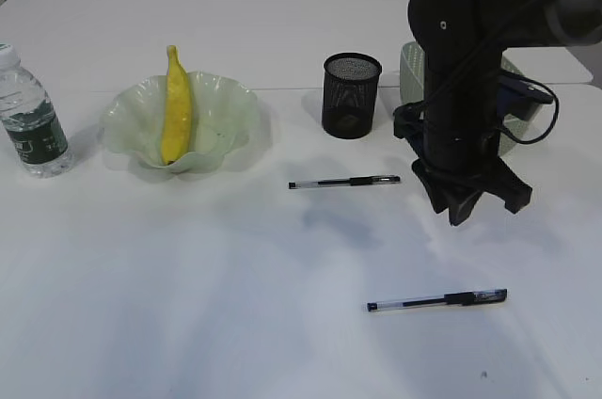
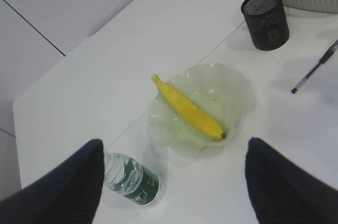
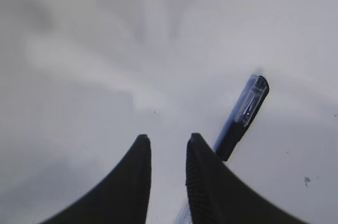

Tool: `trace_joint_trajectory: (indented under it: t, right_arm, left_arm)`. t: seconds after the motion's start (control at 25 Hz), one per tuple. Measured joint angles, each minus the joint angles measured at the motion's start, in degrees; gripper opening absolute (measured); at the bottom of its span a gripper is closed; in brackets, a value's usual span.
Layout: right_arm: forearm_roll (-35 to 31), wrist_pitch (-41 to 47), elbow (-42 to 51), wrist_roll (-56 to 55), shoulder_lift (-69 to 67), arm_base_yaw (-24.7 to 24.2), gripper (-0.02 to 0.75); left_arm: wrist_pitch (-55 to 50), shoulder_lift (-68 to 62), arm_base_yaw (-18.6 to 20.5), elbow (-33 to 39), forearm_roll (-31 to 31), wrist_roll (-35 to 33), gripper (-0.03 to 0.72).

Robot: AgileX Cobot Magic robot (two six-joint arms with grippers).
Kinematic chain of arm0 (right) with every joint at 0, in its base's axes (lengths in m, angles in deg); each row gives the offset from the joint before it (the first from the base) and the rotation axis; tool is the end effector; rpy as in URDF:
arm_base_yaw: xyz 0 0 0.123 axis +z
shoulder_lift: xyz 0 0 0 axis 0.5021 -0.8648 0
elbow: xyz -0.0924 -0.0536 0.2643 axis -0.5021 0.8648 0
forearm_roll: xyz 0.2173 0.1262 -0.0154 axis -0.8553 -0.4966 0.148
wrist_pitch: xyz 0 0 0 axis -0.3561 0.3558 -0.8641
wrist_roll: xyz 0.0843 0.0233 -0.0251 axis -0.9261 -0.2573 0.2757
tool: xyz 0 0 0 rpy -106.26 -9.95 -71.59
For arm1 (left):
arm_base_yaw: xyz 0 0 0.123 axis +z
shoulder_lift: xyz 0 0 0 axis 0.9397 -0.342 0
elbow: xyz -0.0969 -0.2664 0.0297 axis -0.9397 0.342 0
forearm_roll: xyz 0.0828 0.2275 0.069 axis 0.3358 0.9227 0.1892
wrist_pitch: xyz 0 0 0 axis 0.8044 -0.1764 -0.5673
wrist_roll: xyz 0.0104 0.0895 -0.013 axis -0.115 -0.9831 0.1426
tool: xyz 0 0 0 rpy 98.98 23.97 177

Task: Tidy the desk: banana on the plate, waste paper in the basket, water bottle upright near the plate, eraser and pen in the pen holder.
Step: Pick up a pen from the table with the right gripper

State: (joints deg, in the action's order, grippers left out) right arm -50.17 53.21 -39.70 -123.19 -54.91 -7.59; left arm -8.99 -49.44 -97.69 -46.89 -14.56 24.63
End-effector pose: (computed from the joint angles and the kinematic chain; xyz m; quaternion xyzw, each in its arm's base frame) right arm 0.3653 0.1346 0.1921 0.4997 0.8614 -0.0715 0.0553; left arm 0.1549 -0.0619 0.3821 0.3120 0.7669 0.0604 0.5576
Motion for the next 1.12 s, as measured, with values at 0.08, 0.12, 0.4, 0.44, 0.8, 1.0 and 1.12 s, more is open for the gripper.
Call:
trace_joint_trajectory:
  t: [0.08,0.12,0.4,0.44,0.8,1.0,1.12]
  right_arm:
    - [-0.4,0.0,0.0,1.4,0.0,0.0,0.174]
    - [-1.0,0.0,0.0,2.2,0.0,0.0,0.174]
    - [-2.6,0.0,2.2,-1.5,0.0,2.1,0.176]
    - [-2.7,0.0,2.7,-3.1,0.0,2.8,0.176]
    - [-1.4,0.0,4.5,-5.9,0.0,4.4,0.176]
    - [-4.0,-0.1,8.3,-4.5,0.0,4.4,0.176]
    - [-4.4,-0.1,9.0,-4.4,0.0,4.4,0.176]
  left_arm:
    - [0.0,0.0,0.0,0.0,0.0,0.0,0.593]
    - [-0.1,0.0,0.0,0.0,0.0,0.0,0.593]
    - [-0.1,0.0,0.0,0.0,0.0,0.0,0.593]
    - [-0.1,0.0,0.0,0.0,0.0,0.0,0.593]
    - [-0.1,0.0,0.0,0.0,0.4,0.0,0.593]
    - [-0.1,0.0,0.0,0.0,0.5,0.0,0.593]
    - [-0.1,0.0,0.0,0.0,0.5,0.0,0.593]
